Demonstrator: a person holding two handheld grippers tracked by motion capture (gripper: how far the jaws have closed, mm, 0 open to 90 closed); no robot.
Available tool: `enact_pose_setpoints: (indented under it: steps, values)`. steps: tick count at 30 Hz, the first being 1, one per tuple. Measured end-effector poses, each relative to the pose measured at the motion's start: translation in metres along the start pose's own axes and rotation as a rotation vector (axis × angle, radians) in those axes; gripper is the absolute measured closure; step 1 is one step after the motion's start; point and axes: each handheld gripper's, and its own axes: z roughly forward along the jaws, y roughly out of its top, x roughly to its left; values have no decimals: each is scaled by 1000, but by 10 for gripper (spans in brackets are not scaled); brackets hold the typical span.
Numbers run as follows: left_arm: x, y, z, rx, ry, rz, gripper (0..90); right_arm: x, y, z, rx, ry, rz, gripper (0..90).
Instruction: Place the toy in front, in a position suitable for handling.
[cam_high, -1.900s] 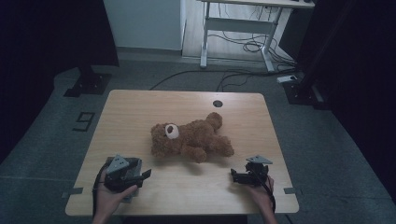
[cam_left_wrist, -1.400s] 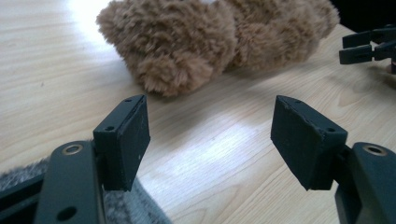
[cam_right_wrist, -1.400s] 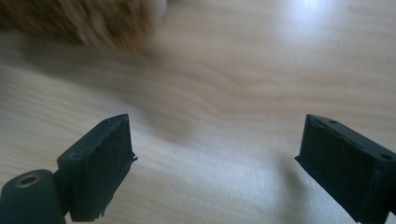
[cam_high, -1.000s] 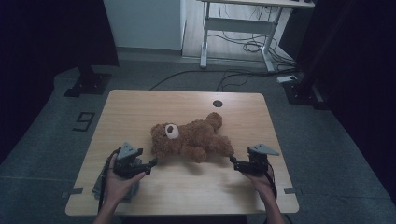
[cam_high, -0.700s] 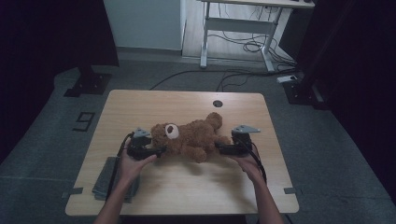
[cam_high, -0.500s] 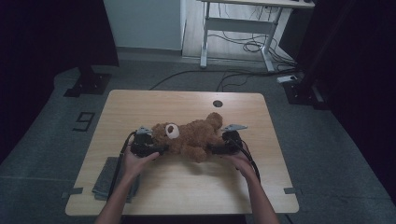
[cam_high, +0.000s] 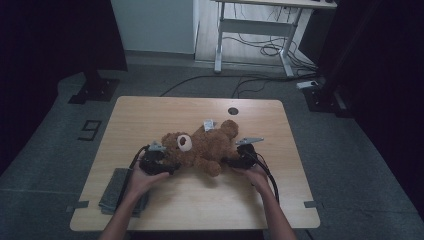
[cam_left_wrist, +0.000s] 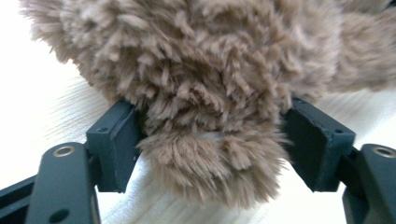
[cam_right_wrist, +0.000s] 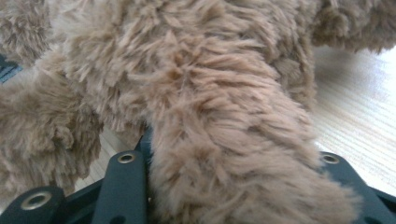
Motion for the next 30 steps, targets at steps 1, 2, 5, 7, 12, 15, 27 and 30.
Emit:
enact_pose_setpoints:
  steps: [1,2,5,7,12,15,27,30]
  values:
    - [-1,-1,2,-4,7,5,267,1,0,0,-2,-3,-4,521]
    - [-1,-1,3,-10,16,6,304,1,0,0,-3,-3,-7,531]
    - [0,0,3,-30,36,-3,422,2,-1,0,-9,1,-18,572]
    - [-1,0,3,-33,49,6,519,5,-1,0,-11,-9,-40,607]
    - [-5,3,3,-38,74,26,632,10,0,-2,-21,-33,-66,662]
    - [-4,4,1,-53,72,18,637,12,1,-5,-54,-55,-70,680]
    - [-21,21,-19,-120,62,83,645,28,-2,-44,-171,-54,-85,690]
    - [-26,21,-16,-108,48,89,644,31,-11,-52,-179,-56,-81,688]
